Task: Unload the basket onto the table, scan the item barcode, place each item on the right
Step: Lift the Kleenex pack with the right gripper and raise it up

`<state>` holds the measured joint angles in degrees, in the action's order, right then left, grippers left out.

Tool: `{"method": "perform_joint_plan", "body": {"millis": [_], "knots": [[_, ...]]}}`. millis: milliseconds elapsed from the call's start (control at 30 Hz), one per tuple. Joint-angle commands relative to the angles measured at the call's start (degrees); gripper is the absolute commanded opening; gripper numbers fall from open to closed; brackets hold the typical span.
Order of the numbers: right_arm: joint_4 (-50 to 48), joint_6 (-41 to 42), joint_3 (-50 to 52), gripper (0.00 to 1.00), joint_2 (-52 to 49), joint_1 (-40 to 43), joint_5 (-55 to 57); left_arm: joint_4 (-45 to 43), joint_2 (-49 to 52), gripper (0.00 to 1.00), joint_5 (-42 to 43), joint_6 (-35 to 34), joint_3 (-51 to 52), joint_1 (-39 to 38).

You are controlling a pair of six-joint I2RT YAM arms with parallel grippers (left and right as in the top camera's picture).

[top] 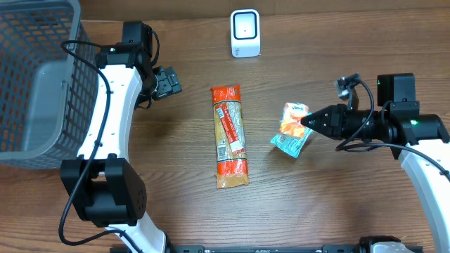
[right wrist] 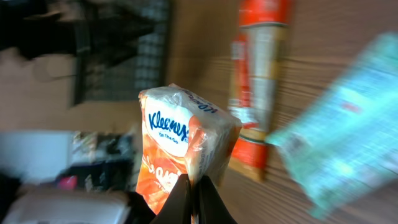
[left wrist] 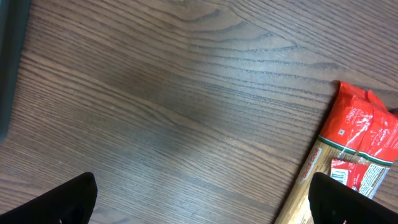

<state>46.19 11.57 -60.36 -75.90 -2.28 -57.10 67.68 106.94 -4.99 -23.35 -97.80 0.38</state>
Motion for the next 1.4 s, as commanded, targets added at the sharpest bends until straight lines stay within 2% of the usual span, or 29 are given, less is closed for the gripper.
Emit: {"method": "perform_joint_plan", "body": {"millis": [0,167,433,667,1033,1367], "knots": [[-4.4,-3.1,-0.5,0.04,0.7,0.2,-19.5,-0.2,-1.3,1.0,-0.1,1.1,-0.9,0.0],[-12.9,-2.3,-0.5,0.04,0.7,0.2,-32.8,-0.2,-1.3,1.0,-0.1,1.1,-0.9,0.0],[-14.0,-0.3,-0.5,0.04,0.8,0.2,-32.9,-0.2,-1.3,1.0,-0.1,1.1,-0.9,0.0],[-15.8,2.4,-0.5,0.04,4.7,0.2,-32.9,-0.2,-1.3,1.0,-0.1,1.1,-0.9,0.0],[-32.0,18.8,-0.5,0.04,9.6,0.2,-32.8,-0.2,-1.3,1.0,-0.1,1.1,-0.9,0.0],[-32.7,19.8,-0.5,0.04,9.6,0.2,-32.8,-0.2,-1.3,1.0,-0.1,1.1,-0.9,0.0]]}}
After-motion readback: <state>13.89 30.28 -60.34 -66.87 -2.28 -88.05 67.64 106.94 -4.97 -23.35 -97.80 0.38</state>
